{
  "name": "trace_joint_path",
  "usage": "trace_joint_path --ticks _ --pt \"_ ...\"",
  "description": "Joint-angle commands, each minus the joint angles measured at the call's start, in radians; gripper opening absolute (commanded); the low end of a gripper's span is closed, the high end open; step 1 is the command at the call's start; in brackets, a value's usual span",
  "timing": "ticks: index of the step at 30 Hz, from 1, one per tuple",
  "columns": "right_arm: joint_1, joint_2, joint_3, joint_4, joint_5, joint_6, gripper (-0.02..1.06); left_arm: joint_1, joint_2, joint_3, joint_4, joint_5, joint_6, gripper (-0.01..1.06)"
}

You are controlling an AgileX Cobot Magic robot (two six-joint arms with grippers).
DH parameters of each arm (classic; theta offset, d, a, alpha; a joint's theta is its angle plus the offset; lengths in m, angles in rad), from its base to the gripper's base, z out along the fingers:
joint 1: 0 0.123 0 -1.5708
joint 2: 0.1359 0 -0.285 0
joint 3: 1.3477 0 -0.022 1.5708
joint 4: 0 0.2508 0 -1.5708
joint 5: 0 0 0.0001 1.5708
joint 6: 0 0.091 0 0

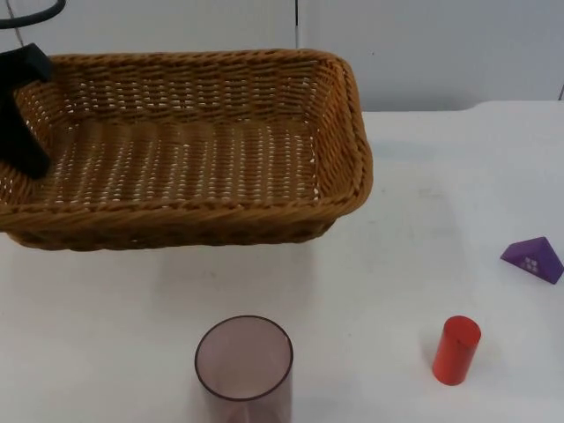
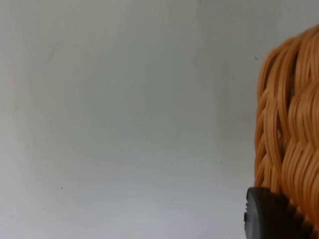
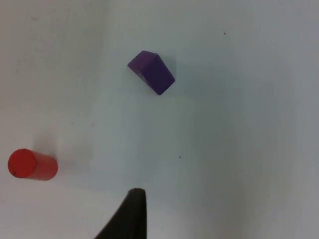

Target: Pick up the basket with the left hand and place the triangular block into the basket with the right hand.

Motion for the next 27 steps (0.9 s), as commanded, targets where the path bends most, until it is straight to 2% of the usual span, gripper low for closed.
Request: trace_joint_path --ticks 1,3,8,11,14,18,20,23,27 --pt "-0.005 -0.003 -0.012 0.041 -0.005 -0.035 1.05 0.004 -0.012 -0.002 -0.026 0.019 0.002 0.00" --pt "-0.005 0.008 -0.037 0.113 -0.015 -0.129 1.05 0.004 -0.012 -0.002 -0.026 0.019 0.002 0.00" --pt "-0.003 0.110 -0.133 0.196 -0.009 -0.230 1.05 0.004 -0.012 -0.002 -0.026 0.019 0.002 0.00" --pt "-0.003 0.193 -0.183 0.193 -0.002 -0.239 1.05 0.004 -0.012 -0.002 -0.026 0.019 0.002 0.00" --pt "-0.003 0.291 -0.223 0.193 0.010 -0.287 1.05 0.004 -0.012 -0.002 -0.026 0.019 0.002 0.00" --pt "-0.003 0.523 -0.305 0.193 0.002 -0.379 1.05 0.004 -0.012 -0.002 -0.026 0.015 0.002 0.00" --pt "-0.003 0.548 -0.316 0.193 0.002 -0.388 1.05 0.004 -0.012 -0.002 -0.026 0.015 0.002 0.00" --pt "0.000 0.682 -0.376 0.195 0.007 -0.456 1.04 0.004 -0.012 -0.002 -0.026 0.013 0.002 0.00" --pt "0.057 0.804 -0.441 0.123 -0.009 -0.468 1.00 0.004 -0.011 -0.002 -0.026 0.013 0.002 0.00"
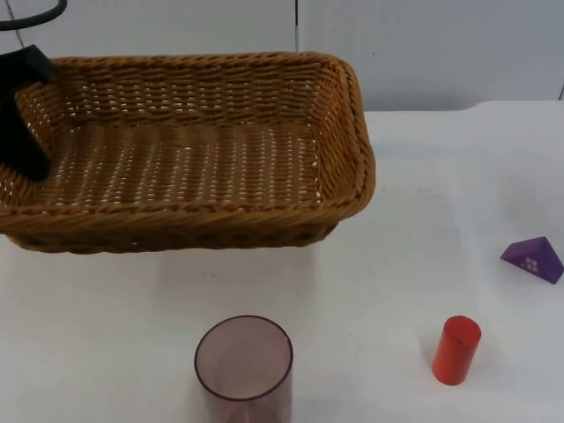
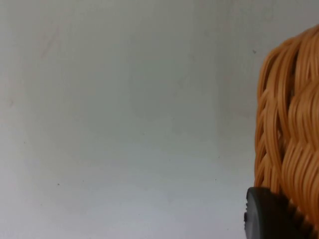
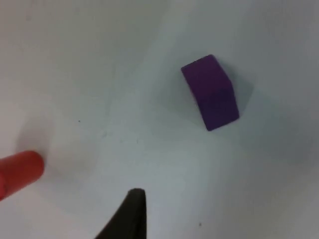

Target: Pick up the basket with the left hand and place the triangular block into the basket with the right hand.

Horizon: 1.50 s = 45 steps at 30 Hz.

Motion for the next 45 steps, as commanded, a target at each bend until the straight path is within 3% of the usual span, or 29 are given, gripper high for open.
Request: trace_joint_path --ticks 1,6,19,24,29,30,33,34,35,40,45 --pt "0.048 0.058 -0.037 -0.045 -0.026 -0.016 0.99 0.004 -0.011 -0.002 -0.026 0.001 0.000 0.00" --pt "0.128 0.161 -0.085 -0.127 -0.128 -0.016 0.99 0.004 -0.011 -0.002 -0.026 0.007 0.000 0.00" --pt "0.130 0.391 -0.166 -0.175 -0.168 -0.049 0.95 0.004 -0.011 -0.002 -0.024 0.014 0.000 0.00" --pt "0.130 0.441 -0.166 -0.179 -0.222 -0.047 0.75 0.004 -0.011 -0.002 -0.024 0.014 0.000 0.00" --pt "0.130 0.449 -0.166 -0.179 -0.224 -0.047 0.62 0.004 -0.011 -0.002 -0.024 0.014 0.000 0.00" --pt "0.130 0.449 -0.166 -0.179 -0.222 -0.047 0.54 0.004 -0.011 -0.002 -0.024 0.014 0.000 0.00" --pt "0.130 0.449 -0.166 -0.184 -0.204 -0.050 0.12 0.004 -0.011 -0.002 -0.024 0.014 0.000 0.00" --pt "0.130 0.449 -0.166 -0.184 -0.204 -0.050 0.12 0.004 -0.011 -0.002 -0.024 0.014 0.000 0.00" --pt "0.130 0.447 -0.166 -0.184 -0.199 -0.051 -0.01 0.004 -0.011 -0.002 -0.024 0.014 0.000 0.00" --pt "0.130 0.384 -0.166 -0.187 -0.163 -0.053 0.00 0.004 -0.011 -0.002 -0.024 0.014 0.000 0.00" --pt "0.130 0.219 -0.212 -0.180 0.017 -0.043 0.00 0.004 -0.011 -0.002 -0.024 0.014 0.000 0.00"
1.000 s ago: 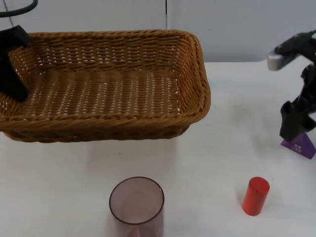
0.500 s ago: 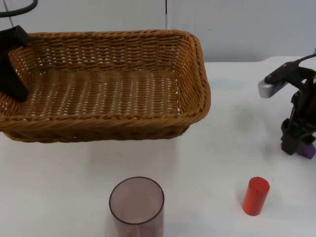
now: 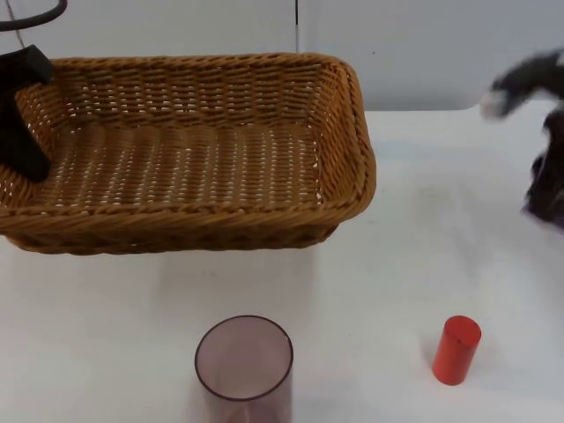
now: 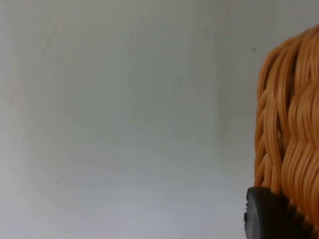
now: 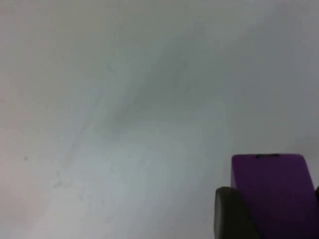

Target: Pick up the basket with the left hand and place the triangular block into the basket with the right hand.

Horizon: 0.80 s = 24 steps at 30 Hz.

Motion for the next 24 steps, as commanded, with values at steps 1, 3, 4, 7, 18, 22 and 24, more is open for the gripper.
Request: trace_joint_path --ticks 1,3,4,7,18,22,24 --pt "0.002 -0.094 -0.027 0.007 0.118 0.007 0.00 0.004 -0.011 -0.002 -0.026 0.010 0.000 0.00" --pt "0.002 -0.166 -0.032 0.016 0.169 0.031 0.00 0.004 -0.011 -0.002 -0.026 0.010 0.000 0.00" --pt "0.002 -0.183 -0.032 0.022 0.174 0.037 0.00 0.004 -0.011 -0.002 -0.026 0.010 0.000 0.00" --pt "0.002 -0.249 -0.032 0.032 0.185 0.037 0.00 0.004 -0.011 -0.002 -0.026 0.010 -0.003 0.00" --pt "0.013 -0.319 -0.062 0.108 0.253 0.041 0.00 0.004 -0.011 -0.002 -0.028 0.010 -0.004 0.00" --pt "0.094 -0.319 -0.132 0.161 0.274 0.062 0.00 0.004 -0.011 -0.002 -0.028 0.010 -0.004 0.00" --pt "0.176 -0.317 -0.186 0.160 0.260 0.070 0.00 0.004 -0.011 -0.002 -0.028 0.010 -0.004 0.00"
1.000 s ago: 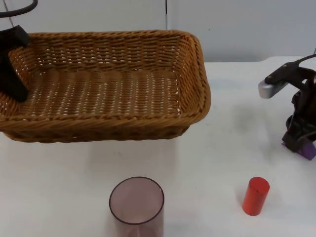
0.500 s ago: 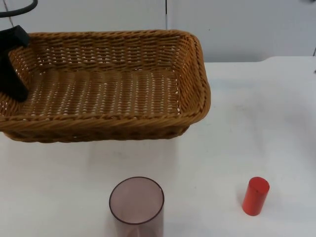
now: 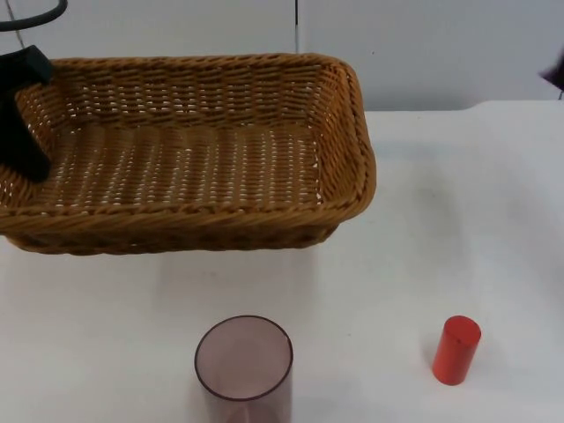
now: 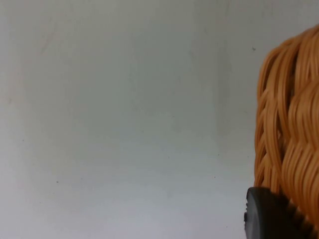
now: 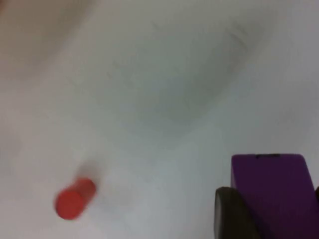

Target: Pick up the basket with the left hand and place the triangular block into the basket with the right hand.

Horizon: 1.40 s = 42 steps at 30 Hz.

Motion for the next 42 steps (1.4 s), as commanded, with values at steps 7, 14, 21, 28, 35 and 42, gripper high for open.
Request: trace_joint_path --ticks 7,14,21,28,35,42 --pt "0.279 0.072 -0.193 0.024 -0.074 0.011 0.00 0.004 -0.011 -0.002 -0.028 0.008 -0.004 0.00" --pt "0.406 0.245 -0.271 0.026 -0.201 0.032 0.00 0.004 -0.011 -0.002 -0.028 0.011 -0.004 0.00" --pt "0.433 0.357 -0.271 0.035 -0.267 0.032 0.16 0.004 -0.011 -0.002 -0.028 0.011 -0.004 0.00" --pt "0.433 0.389 -0.271 0.030 -0.270 0.044 0.65 0.004 -0.011 -0.002 -0.028 0.013 -0.004 0.00" --pt "0.429 0.247 -0.271 0.025 -0.349 0.080 0.74 0.004 -0.011 -0.002 -0.028 0.015 -0.014 0.00" --pt "0.394 -0.023 -0.266 0.031 -0.319 0.108 0.74 0.004 0.011 -0.006 -0.032 -0.011 -0.064 0.00"
